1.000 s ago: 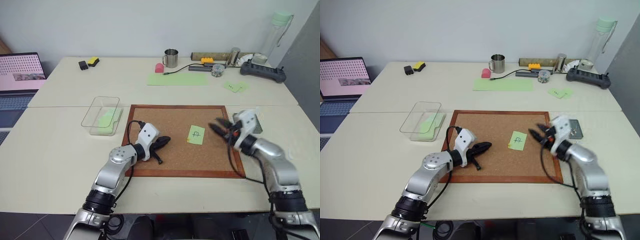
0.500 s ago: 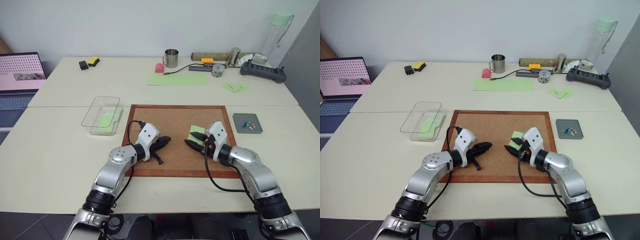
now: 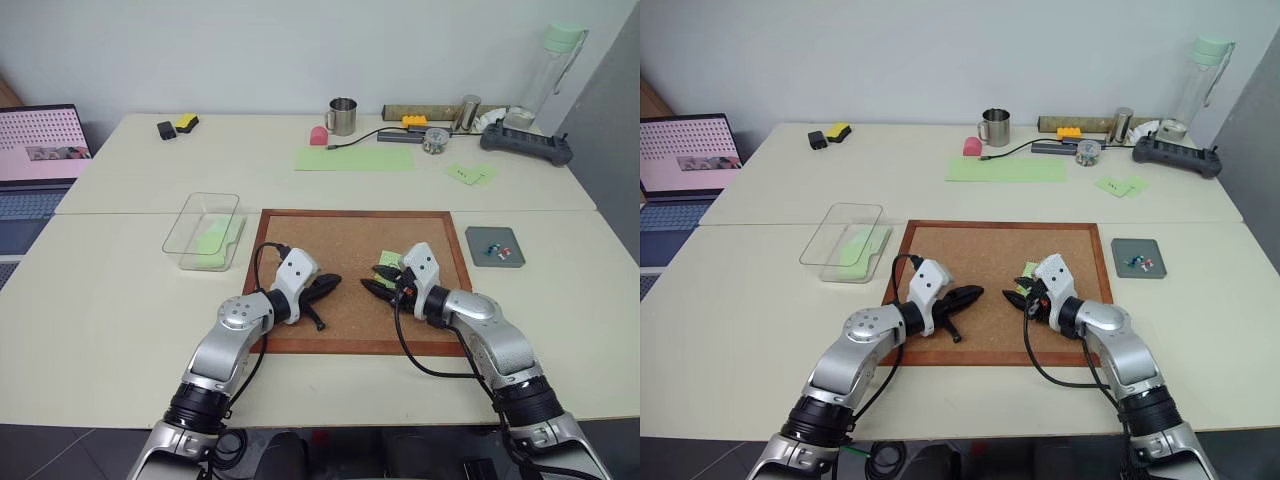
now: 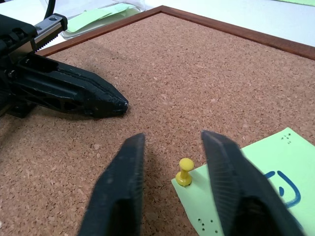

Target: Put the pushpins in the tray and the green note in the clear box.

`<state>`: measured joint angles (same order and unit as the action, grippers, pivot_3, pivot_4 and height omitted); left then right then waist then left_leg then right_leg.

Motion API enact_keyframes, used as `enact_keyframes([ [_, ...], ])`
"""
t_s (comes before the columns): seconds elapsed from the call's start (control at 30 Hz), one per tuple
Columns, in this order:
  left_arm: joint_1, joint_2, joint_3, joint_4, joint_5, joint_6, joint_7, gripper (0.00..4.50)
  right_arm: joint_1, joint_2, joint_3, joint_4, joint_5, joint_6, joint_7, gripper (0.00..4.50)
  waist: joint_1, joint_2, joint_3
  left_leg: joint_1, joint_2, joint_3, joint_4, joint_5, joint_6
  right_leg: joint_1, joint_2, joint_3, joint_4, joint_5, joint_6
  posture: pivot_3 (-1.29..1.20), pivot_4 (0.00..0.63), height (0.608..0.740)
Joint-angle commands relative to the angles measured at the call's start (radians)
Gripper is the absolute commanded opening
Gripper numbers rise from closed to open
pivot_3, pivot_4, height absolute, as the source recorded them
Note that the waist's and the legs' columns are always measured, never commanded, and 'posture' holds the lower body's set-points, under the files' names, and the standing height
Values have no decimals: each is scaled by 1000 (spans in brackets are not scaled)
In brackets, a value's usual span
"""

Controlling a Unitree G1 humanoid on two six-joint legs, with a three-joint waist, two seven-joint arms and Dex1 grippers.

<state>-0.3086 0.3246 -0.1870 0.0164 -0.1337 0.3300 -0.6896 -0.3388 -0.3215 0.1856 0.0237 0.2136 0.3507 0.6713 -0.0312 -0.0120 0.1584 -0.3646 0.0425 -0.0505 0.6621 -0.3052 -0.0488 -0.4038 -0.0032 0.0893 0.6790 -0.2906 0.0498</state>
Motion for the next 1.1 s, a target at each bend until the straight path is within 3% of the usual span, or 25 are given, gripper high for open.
enact_keyframes([
  [0.03,25,6,-24,17,7,31,-9,0,-16,4,-14,-12,1,-23,5,832,0,0,0,0,0,0,0,0,0,0,0,0,0,0,0,0,150,740],
  [0.17,20,4,-25,20,7,33,-9,0,-15,0,-20,-13,3,-22,7,67,0,0,0,0,0,0,0,0,0,0,0,0,0,0,0,0,150,740],
  [0.83,18,0,-29,28,6,32,-11,0,-34,-19,-185,-115,99,-55,-16,67,1,0,0,0,0,0,0,0,0,0,0,0,0,0,0,0,150,740],
  [1.07,1,-26,-4,35,-22,54,0,0,-21,-93,-115,-132,8,-129,33,67,3,0,0,0,0,0,0,0,0,0,0,0,0,0,0,0,150,740],
  [1.1,-5,-34,9,31,-42,66,-3,190,-13,-111,-93,-138,-15,-154,49,25,4,0,0,0,0,0,0,0,0,0,-1,0,0,0,0,0,150,740],
])
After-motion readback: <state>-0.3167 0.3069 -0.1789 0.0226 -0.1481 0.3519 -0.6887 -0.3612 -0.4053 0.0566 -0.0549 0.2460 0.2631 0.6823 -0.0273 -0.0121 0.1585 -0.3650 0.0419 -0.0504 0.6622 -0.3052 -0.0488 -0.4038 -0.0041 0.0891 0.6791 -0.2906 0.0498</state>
